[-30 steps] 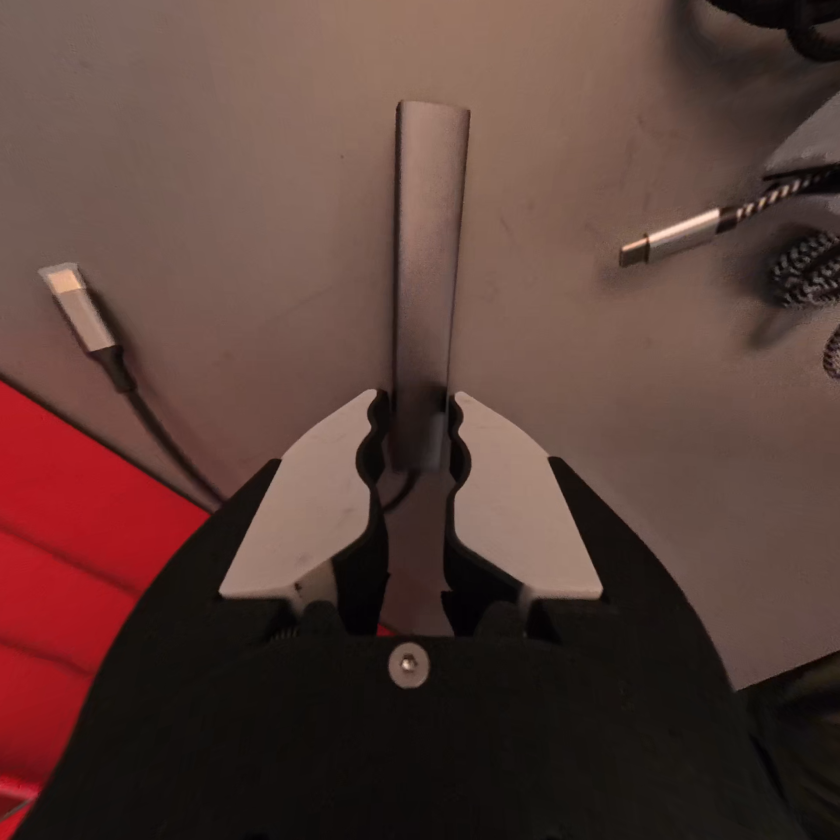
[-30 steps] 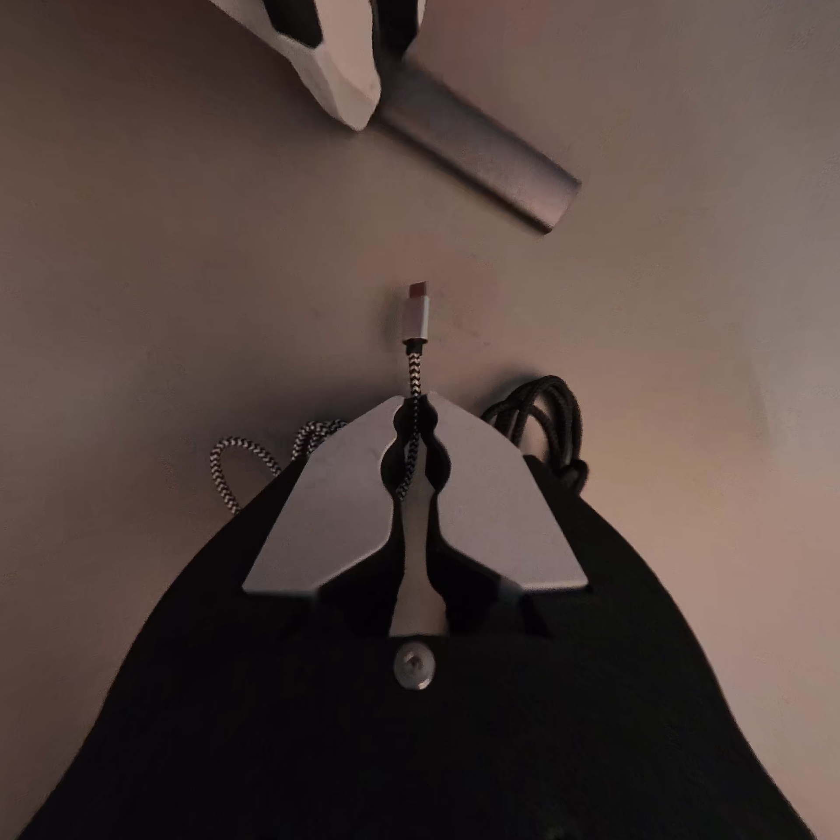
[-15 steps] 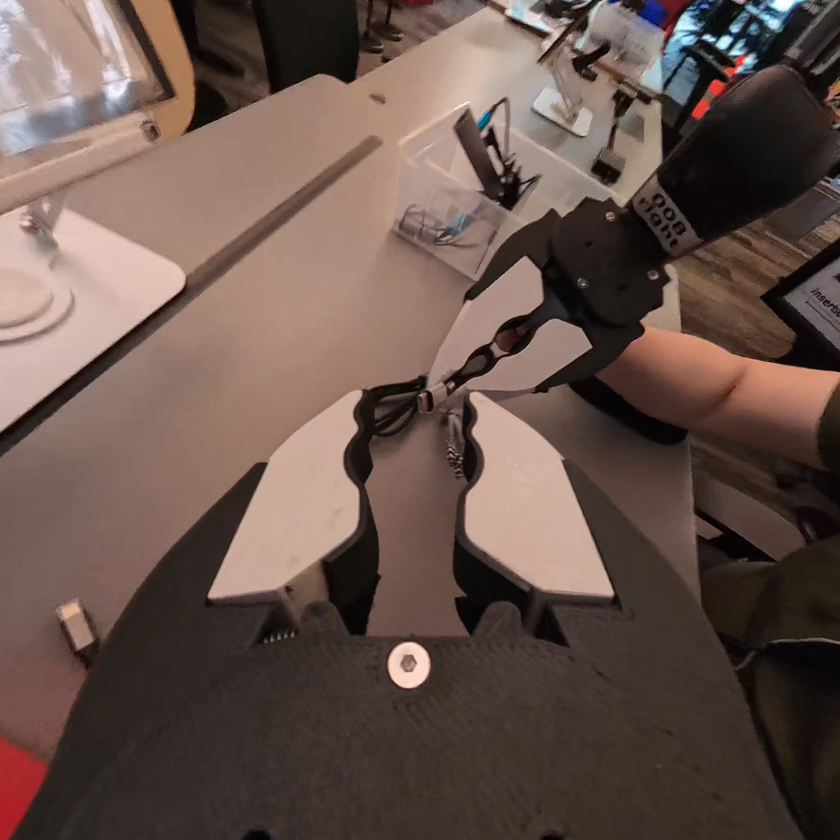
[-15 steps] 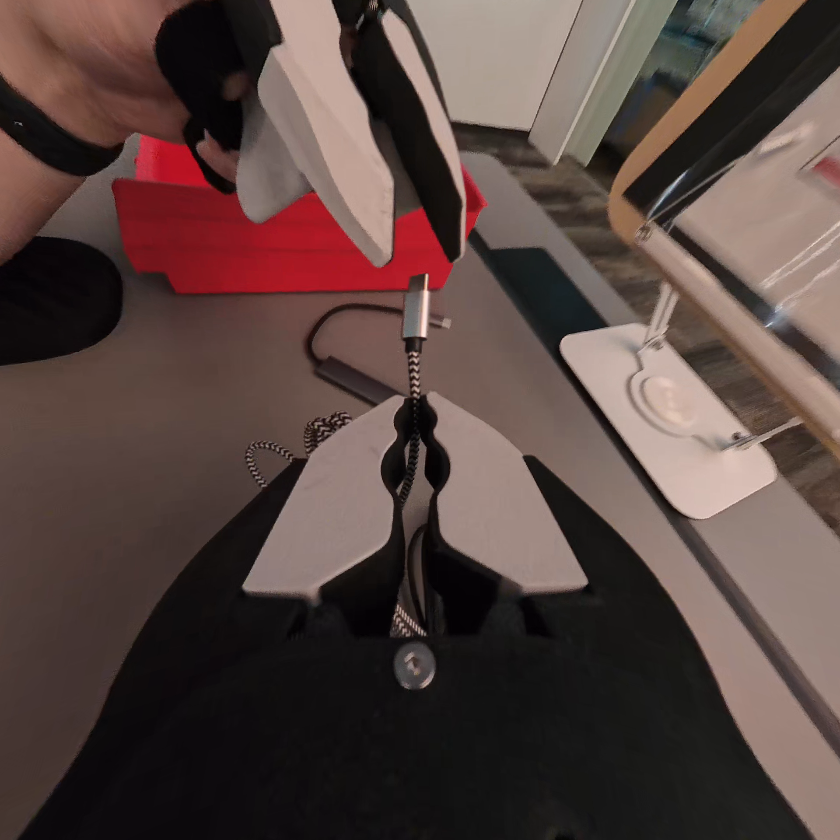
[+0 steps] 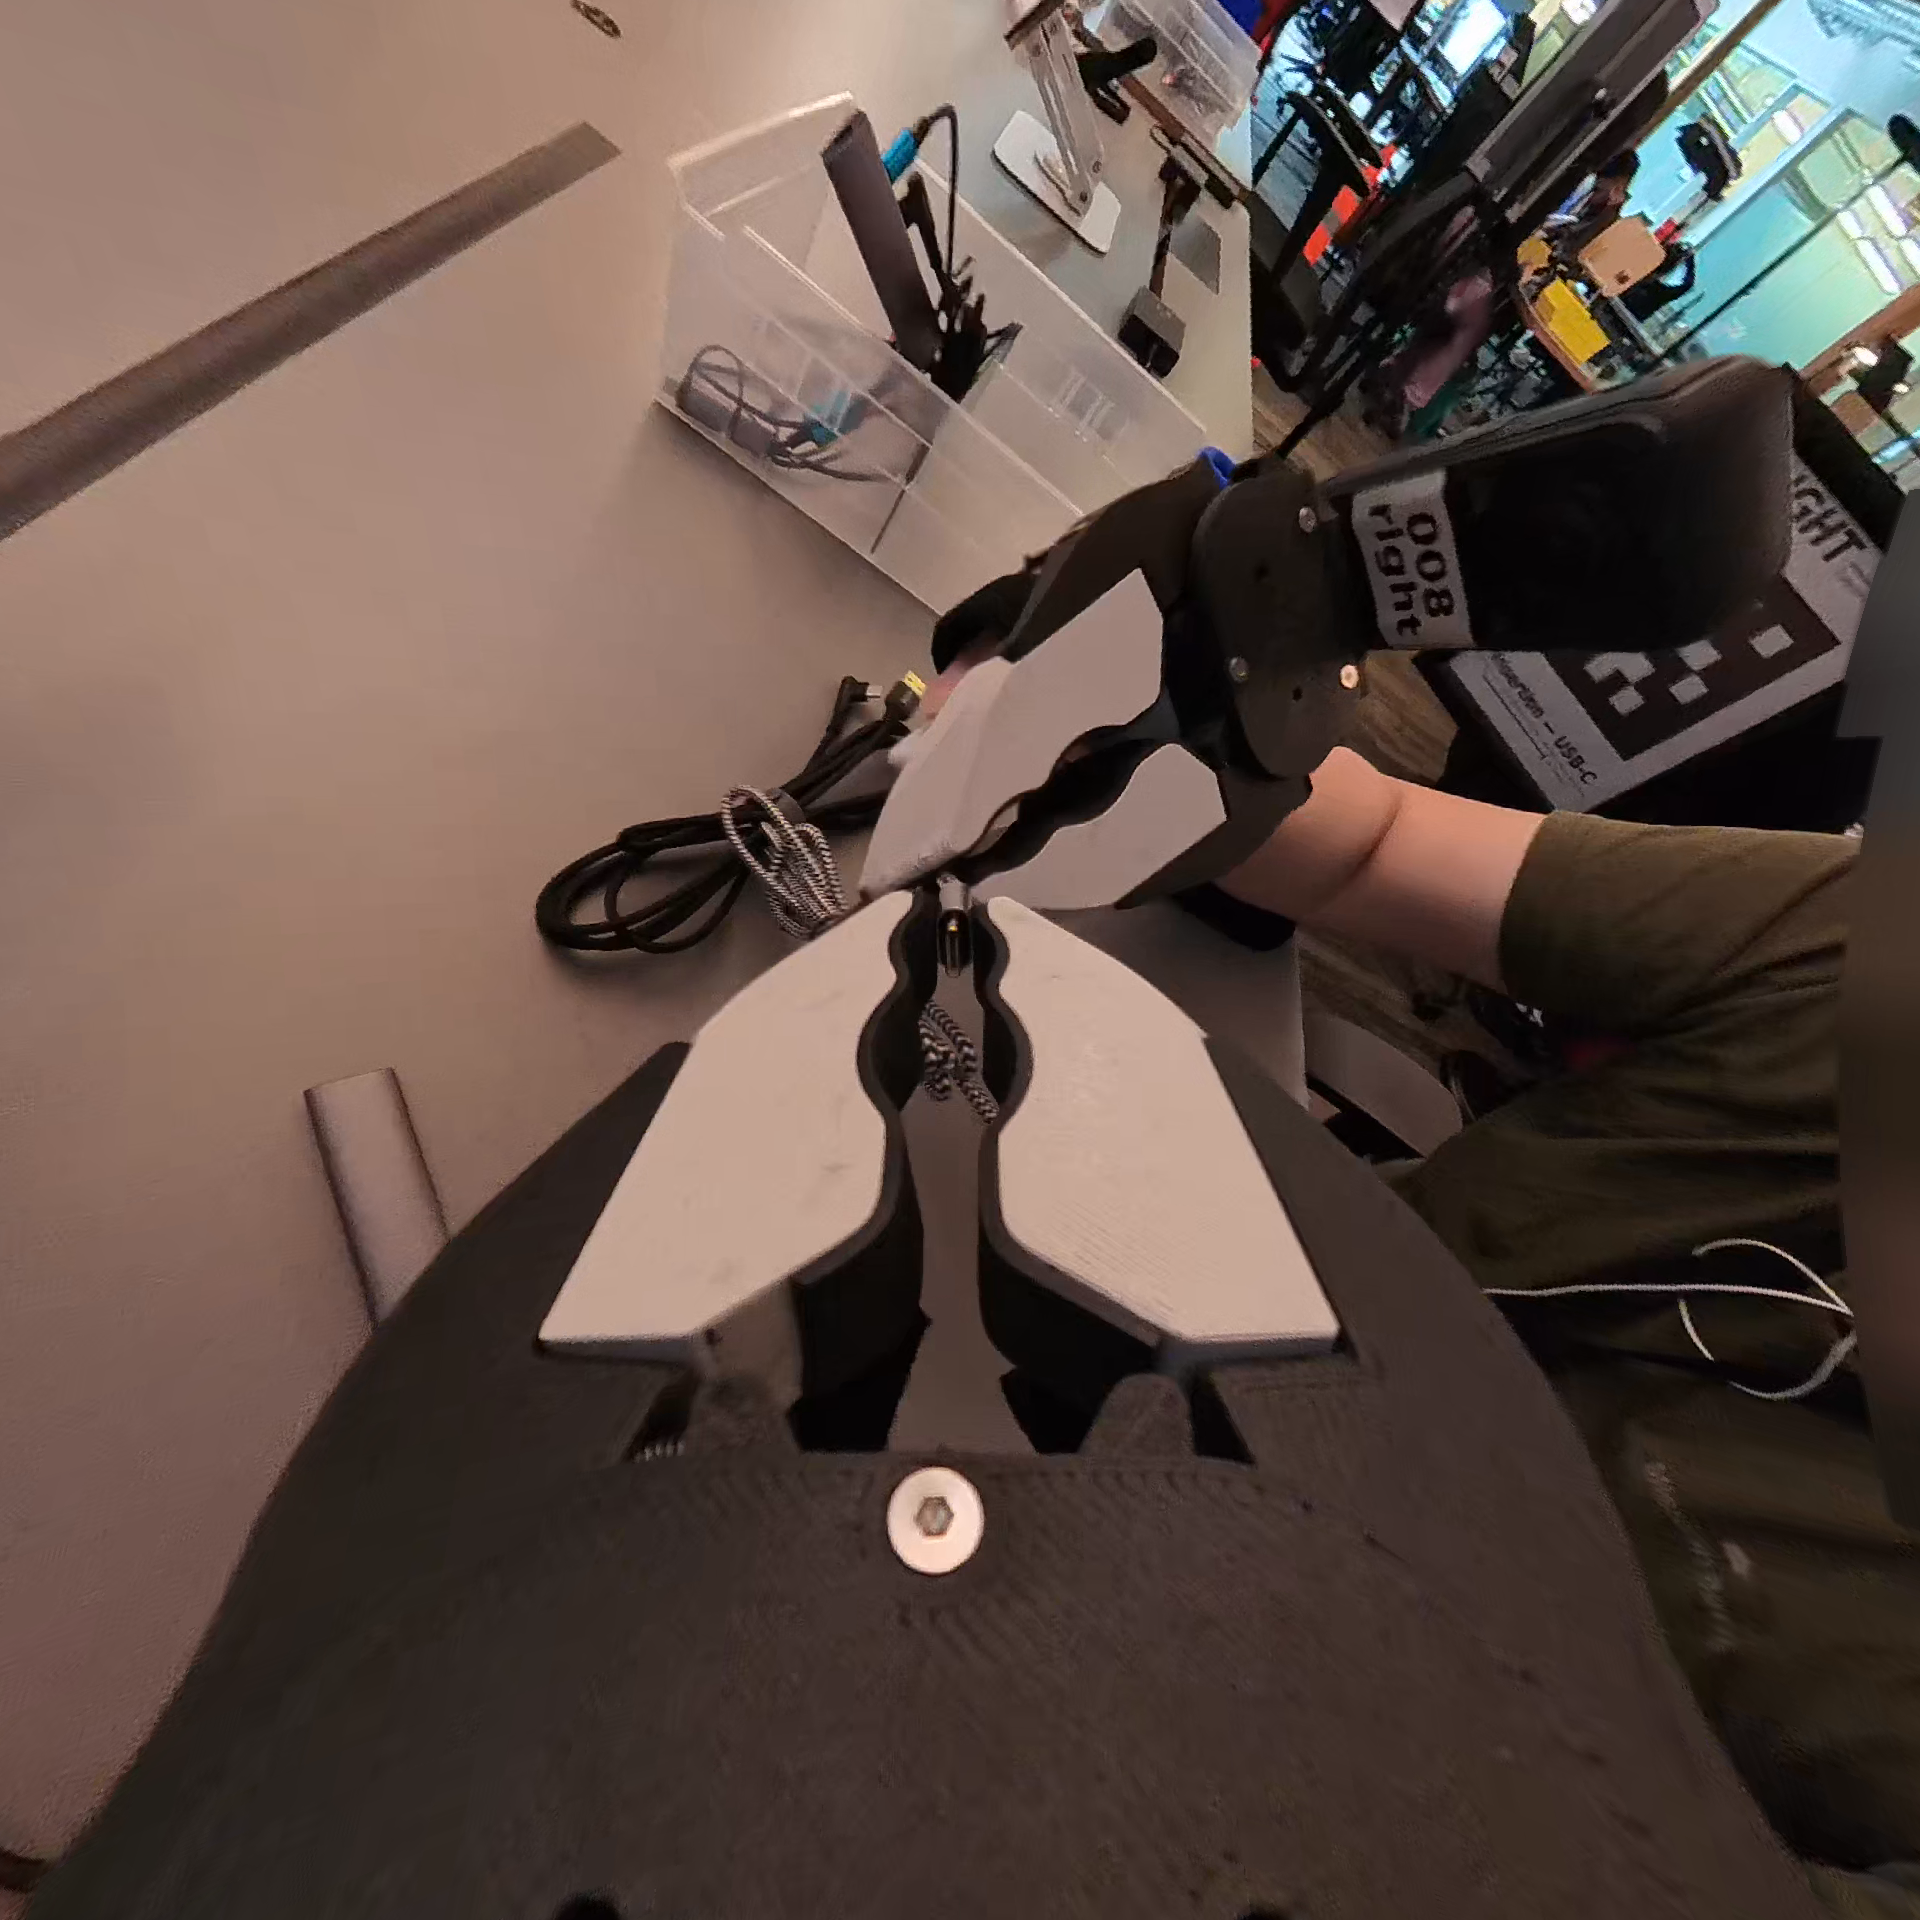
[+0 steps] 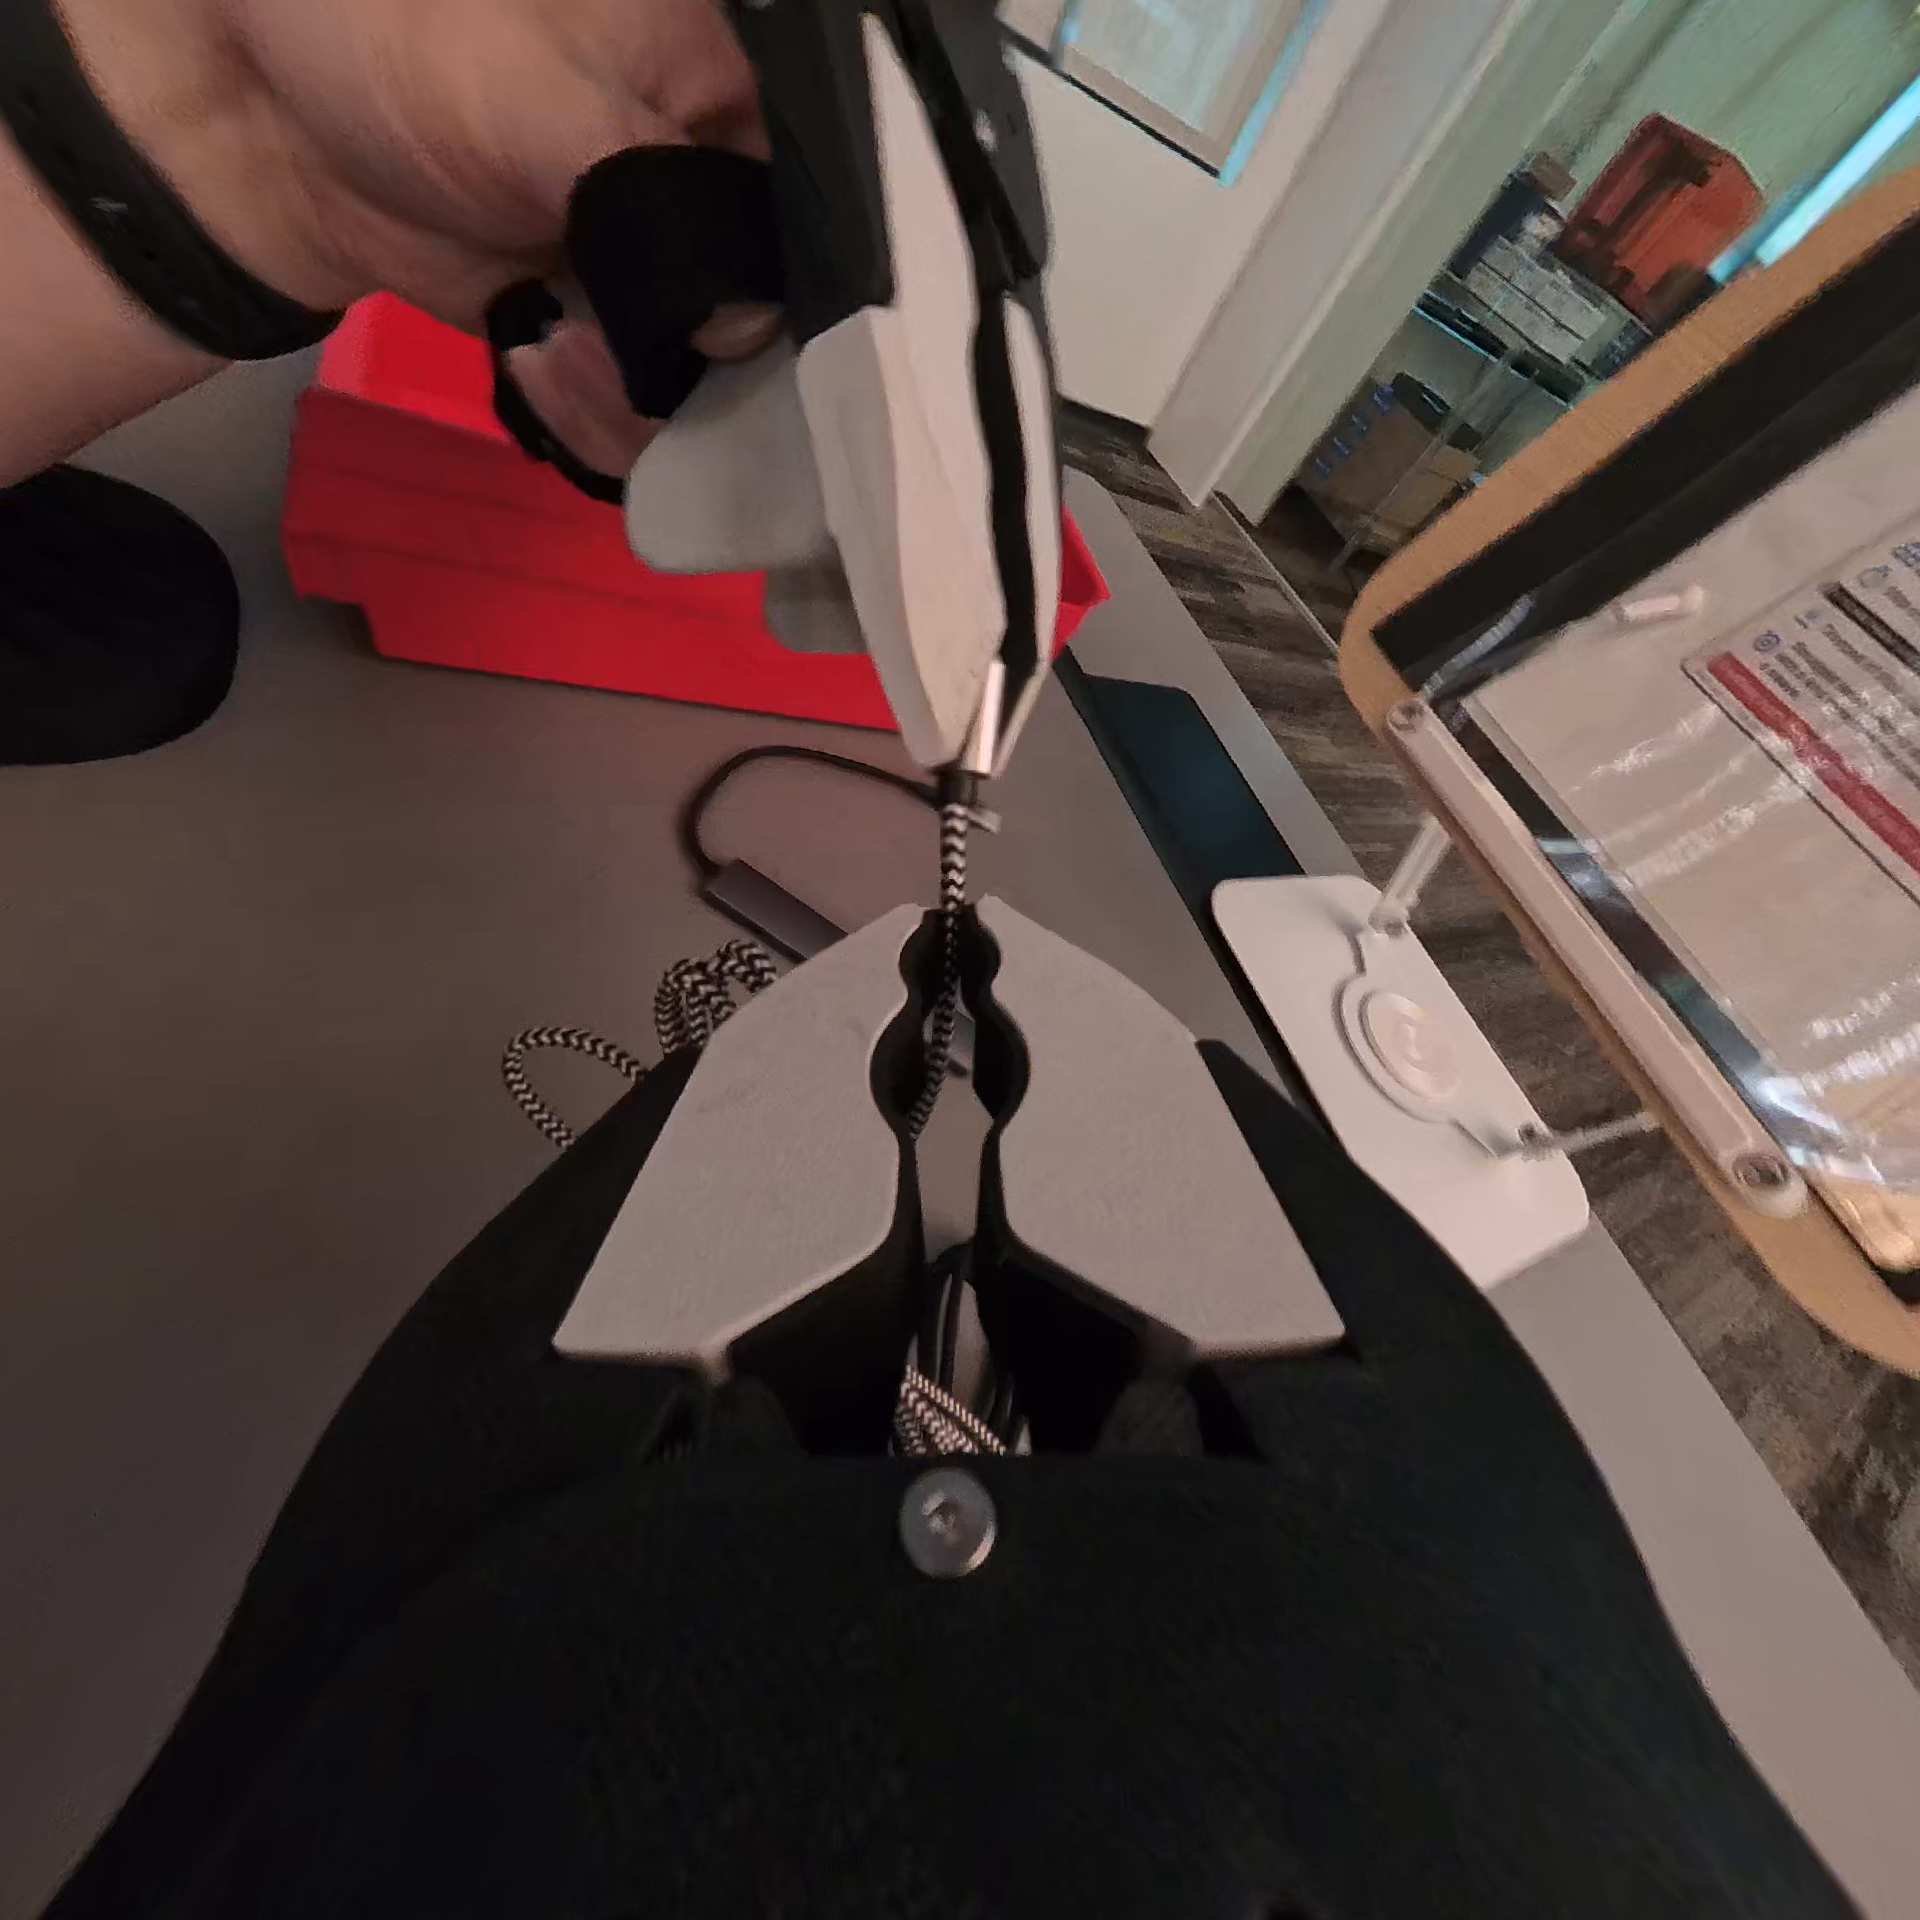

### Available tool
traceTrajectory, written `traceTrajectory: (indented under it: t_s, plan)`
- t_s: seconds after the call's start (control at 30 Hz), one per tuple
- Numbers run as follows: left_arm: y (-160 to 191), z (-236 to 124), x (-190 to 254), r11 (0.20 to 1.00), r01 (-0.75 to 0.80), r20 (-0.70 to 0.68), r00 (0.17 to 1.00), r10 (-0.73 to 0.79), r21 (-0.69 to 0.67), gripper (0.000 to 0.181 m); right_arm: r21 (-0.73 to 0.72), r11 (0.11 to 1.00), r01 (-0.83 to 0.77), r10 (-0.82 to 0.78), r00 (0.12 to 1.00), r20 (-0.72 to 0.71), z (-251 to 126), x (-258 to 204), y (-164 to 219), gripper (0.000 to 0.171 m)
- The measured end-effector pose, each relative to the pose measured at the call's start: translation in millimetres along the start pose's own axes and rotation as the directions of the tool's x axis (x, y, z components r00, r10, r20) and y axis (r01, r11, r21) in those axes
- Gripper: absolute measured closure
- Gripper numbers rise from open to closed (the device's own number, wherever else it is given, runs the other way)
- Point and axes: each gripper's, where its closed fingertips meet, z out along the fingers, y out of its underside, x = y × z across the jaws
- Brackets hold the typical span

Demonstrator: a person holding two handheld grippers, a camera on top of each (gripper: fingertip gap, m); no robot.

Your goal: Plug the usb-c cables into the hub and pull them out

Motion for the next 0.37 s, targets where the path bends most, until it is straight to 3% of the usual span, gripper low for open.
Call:
traceTrajectory:
  t_s: [0.03,0.1,0.17,0.27,0.33,0.37]
  plan:
    - [0.2,-1.3,4.7,1.000,0.002,-0.023,1.000,-0.002,-0.008,0.176,0.039,0.998,0.040,-0.042,0.998,0.051,-2.0,-7.3,-5.0,0.164]
    - [-2.3,-5.3,17.2,1.000,-0.007,-0.067,0.998,0.007,-0.002,0.176,0.183,0.977,0.109,-0.130,0.986,0.106,-12.4,-17.4,-22.3,0.138]
    - [-6.9,-9.4,38.5,1.000,-0.018,-0.142,0.990,0.020,0.016,0.176,0.365,0.924,0.112,-0.148,0.986,0.073,-32.7,-14.1,-47.0,0.128]
    - [-8.9,-11.8,81.5,0.998,-0.062,-0.272,0.960,0.064,0.018,0.176,0.649,0.759,0.045,-0.024,0.999,-0.040,-80.6,11.8,-83.7,0.114]
    - [-8.7,-10.0,110.6,0.993,-0.112,-0.338,0.934,0.113,0.024,0.176,0.780,0.624,0.053,0.079,0.988,-0.130,-111.0,32.8,-91.2,0.124]
    - [-9.5,-8.6,124.1,0.991,-0.130,-0.370,0.919,0.134,0.035,0.176,0.776,0.628,0.053,0.120,0.979,-0.163,-111.8,41.6,-86.2,0.129]
